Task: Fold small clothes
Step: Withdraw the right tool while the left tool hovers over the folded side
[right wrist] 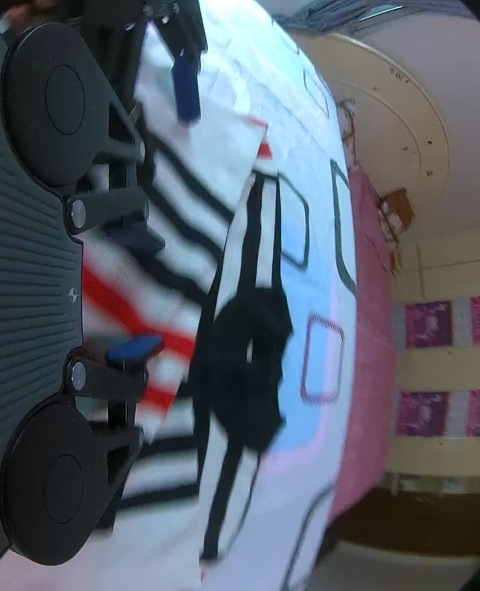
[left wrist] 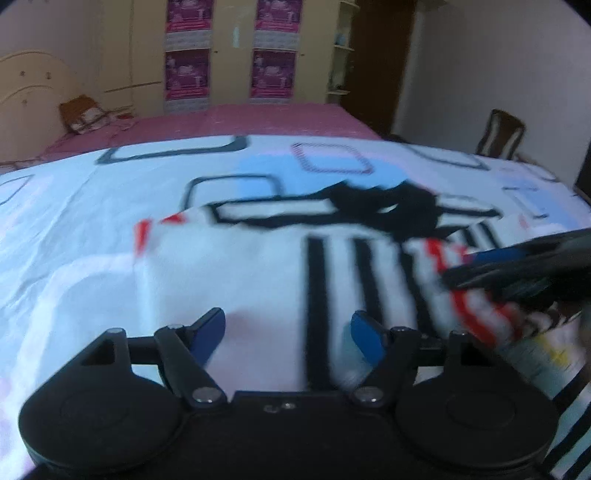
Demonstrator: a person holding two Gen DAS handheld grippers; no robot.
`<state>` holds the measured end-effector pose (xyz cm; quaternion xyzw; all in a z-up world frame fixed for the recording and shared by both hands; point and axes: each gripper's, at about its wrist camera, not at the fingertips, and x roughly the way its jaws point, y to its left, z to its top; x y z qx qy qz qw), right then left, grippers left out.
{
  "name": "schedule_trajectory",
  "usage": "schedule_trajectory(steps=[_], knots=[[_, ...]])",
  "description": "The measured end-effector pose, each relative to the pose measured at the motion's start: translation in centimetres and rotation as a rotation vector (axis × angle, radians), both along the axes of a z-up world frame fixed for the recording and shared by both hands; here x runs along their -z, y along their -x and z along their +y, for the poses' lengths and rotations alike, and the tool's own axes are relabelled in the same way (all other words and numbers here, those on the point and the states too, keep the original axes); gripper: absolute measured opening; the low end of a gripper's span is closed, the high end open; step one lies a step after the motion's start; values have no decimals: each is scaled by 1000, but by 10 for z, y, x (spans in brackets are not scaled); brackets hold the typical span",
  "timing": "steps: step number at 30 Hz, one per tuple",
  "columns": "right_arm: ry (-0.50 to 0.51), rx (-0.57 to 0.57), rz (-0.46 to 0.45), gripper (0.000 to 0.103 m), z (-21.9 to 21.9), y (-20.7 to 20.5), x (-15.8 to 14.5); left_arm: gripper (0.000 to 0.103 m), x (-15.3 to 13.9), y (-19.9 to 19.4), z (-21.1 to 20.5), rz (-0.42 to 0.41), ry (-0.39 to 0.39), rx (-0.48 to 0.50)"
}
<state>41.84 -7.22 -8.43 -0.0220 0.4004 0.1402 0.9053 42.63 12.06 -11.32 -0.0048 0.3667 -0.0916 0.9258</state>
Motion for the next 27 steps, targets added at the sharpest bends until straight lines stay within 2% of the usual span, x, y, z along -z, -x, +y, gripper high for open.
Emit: schedule_trajectory(steps=[3,5,7,11,14,19,21,22,23,24,27], knots=[[6,122,7,47,-54,16,2,74,2,9,12,-3,-32,45],[-25,162,18,47,-76,23,3,74,1,9,10,-6,-56,59],[-28,174,18,47,-79,26,-2,74,-6,11,8,-6,-49,41],[-64,185,-13,47,-80,42,-17,74,-21,24,-3,-66,-23,60],[-18,212,62,47,-82,45,1,74,-3,22,-4,8,-20,71],[-131,285,46,47,-97,51,-3,74,-1,28,4,-9,5,79],[-240,296,80,47,-108,48,1,74,0,28,7,-11,23,78],[-282,286,80,43,-111,47,2,74,0,28,8,-15,31,79],[-302,270,85,29,-113,45,3,74,-1,28,9,-17,40,77],[-313,255,103,8,-114,42,3,74,-1,28,10,-20,52,74],[-309,243,86,8,-114,45,-7,74,-3,30,15,-26,83,70]])
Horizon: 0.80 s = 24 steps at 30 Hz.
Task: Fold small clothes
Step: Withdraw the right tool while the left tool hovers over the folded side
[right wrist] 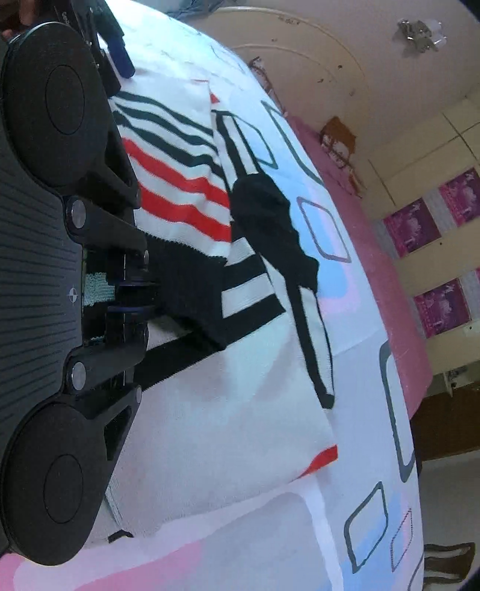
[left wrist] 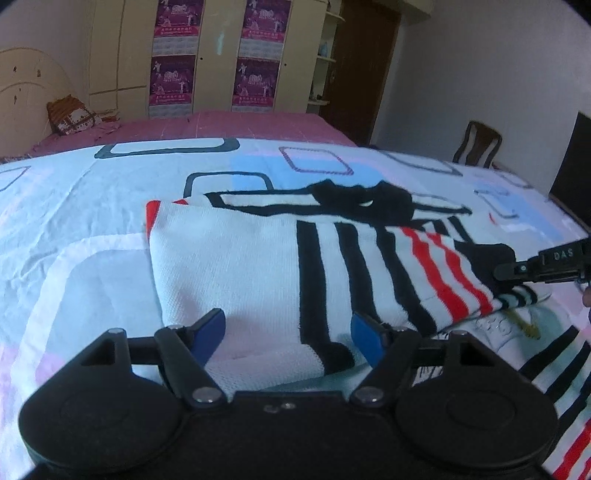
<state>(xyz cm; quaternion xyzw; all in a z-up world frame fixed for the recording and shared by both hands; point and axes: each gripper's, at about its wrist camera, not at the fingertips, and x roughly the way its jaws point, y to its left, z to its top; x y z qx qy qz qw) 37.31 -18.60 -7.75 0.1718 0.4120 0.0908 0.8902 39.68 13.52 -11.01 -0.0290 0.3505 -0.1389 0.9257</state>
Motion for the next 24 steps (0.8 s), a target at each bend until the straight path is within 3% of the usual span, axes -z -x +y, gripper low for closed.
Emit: schedule_trajectory(steps=[3,8,10,11,12,13,16,19,21,24], knots=[[39,-16,-35,8,6,13,-12,74,1,-2,-6,14,-59,24],[30,9,31,8,5,11,10,74,1,-3,-7,27,-82,40],[36,13,44,10,4,9,5,74,-5,-1,-6,16,-67,34],[71,35,29,17,4,10,0,75,-9,1,-4,4,-36,36],[133,79,-13,43,6,15,-8,76,-12,2,-3,-1,-6,37],[174,103,-71,50,8,22,-16,76,-13,3,-4,2,9,39],[172,50,-131,48,19,27,-22,76,-9,4,-16,17,6,54],[249,-44,-50,25,39,19,-2,77,3,1,-30,69,-75,32],[260,-45,-50,25,39,22,7,78,4,4,-43,52,-163,39],[283,-48,-48,25,42,22,5,79,7,5,-43,46,-157,14]])
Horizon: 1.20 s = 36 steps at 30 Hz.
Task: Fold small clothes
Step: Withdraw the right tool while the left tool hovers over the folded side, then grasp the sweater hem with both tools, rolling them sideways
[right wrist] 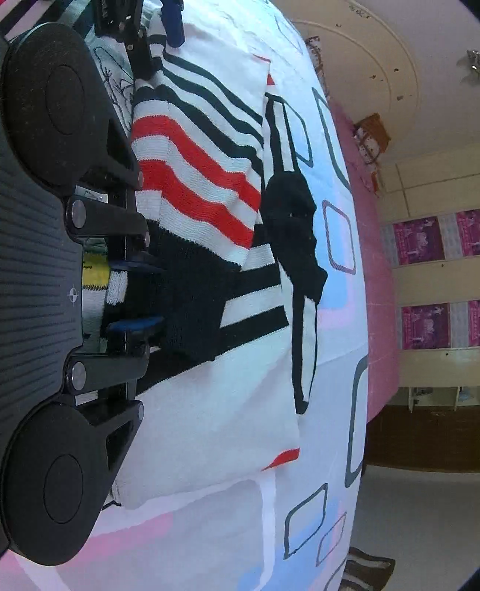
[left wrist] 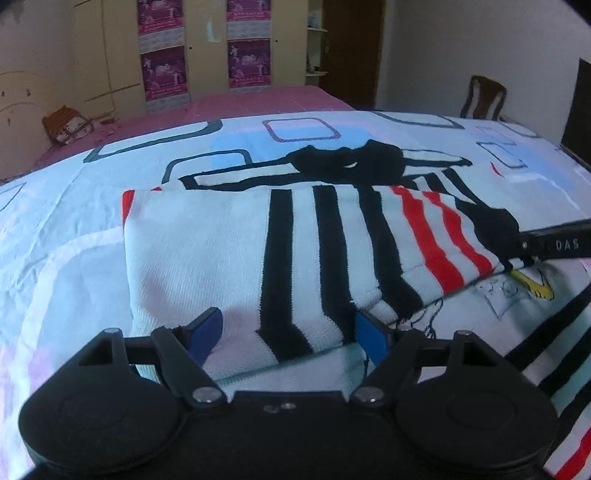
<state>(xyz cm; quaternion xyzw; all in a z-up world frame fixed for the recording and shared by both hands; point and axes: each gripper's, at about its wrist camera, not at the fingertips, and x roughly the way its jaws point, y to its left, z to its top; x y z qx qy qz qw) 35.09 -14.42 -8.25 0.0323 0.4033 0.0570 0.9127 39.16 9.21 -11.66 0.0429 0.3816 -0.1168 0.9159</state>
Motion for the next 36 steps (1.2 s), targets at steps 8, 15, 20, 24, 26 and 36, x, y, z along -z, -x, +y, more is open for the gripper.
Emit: schedule_trajectory(steps=[8,15,20,24,26,36], knots=[[27,-2,1,25,3,1,1,79,1,5,2,-11,3,-2],[31,-26,5,25,3,-3,3,79,1,8,0,-13,-16,-2],[20,-42,8,26,0,-1,-4,90,-8,13,0,-13,-5,-17],[-65,40,-33,78,-32,31,-21,102,-23,47,15,-69,17,-82],[-112,32,-53,82,-50,55,-27,99,-24,69,24,-51,18,-99],[-429,102,113,52,-153,185,-15,77,-15,186,68,109,227,-146]])
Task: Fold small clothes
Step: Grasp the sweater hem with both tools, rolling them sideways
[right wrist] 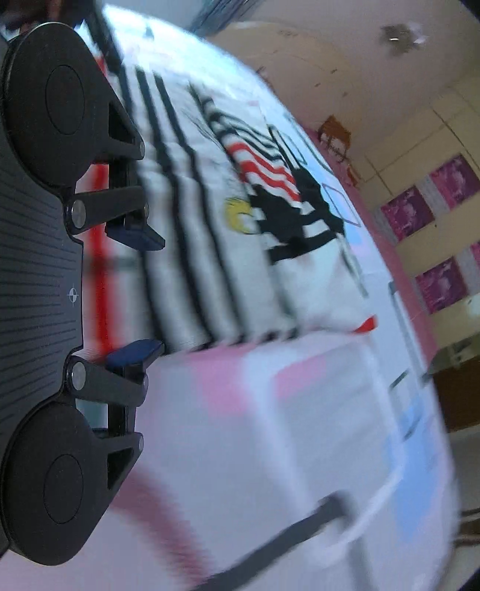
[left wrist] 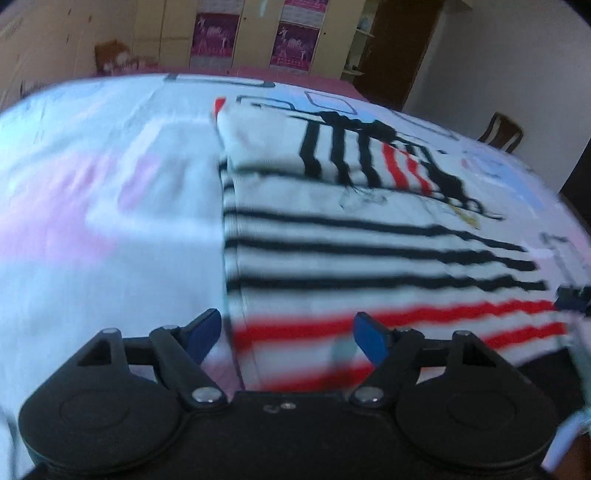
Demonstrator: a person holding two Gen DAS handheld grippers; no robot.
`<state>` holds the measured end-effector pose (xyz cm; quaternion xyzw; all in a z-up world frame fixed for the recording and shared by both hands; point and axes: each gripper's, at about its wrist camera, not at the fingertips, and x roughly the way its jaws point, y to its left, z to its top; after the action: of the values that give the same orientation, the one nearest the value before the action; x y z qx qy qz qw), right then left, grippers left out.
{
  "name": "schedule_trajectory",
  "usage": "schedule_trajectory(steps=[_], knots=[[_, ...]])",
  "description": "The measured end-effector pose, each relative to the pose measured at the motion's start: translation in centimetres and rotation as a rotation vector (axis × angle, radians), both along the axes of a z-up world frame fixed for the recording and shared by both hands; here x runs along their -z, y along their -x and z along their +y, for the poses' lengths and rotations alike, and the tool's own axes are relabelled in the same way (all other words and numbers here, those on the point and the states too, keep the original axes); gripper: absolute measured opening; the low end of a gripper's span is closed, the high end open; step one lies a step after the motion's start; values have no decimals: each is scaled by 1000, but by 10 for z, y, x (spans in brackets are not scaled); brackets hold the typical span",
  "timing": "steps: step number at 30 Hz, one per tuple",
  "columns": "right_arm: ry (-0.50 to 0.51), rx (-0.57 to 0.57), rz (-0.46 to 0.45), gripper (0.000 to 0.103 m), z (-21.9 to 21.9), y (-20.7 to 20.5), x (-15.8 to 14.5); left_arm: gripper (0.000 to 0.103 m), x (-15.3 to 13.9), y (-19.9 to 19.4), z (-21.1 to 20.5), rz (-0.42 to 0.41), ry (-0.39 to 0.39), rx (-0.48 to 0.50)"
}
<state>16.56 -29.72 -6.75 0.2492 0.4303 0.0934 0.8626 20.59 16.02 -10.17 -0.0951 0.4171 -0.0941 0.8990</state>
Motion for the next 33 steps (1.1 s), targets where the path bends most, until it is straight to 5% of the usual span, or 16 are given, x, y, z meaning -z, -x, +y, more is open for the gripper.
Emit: schedule_trajectory(steps=[4,10,14,24,29,33], knots=[[-73,-11,25,49,-10,39,6,75,5,35,8,28,197,-15],[-231,-22,52,34,-17,80,20,58,18,73,18,54,402,-62],[-344,-46,65,33,-16,99,29,57,29,93,26,55,540,-87],[-450,-14,56,33,-19,63,40,56,38,60,7,41,644,-86],[-442,-81,50,31,-12,84,39,24,45,77,5,57,620,-76],[-433,-75,46,19,-12,89,41,13,54,80,16,67,654,-130]])
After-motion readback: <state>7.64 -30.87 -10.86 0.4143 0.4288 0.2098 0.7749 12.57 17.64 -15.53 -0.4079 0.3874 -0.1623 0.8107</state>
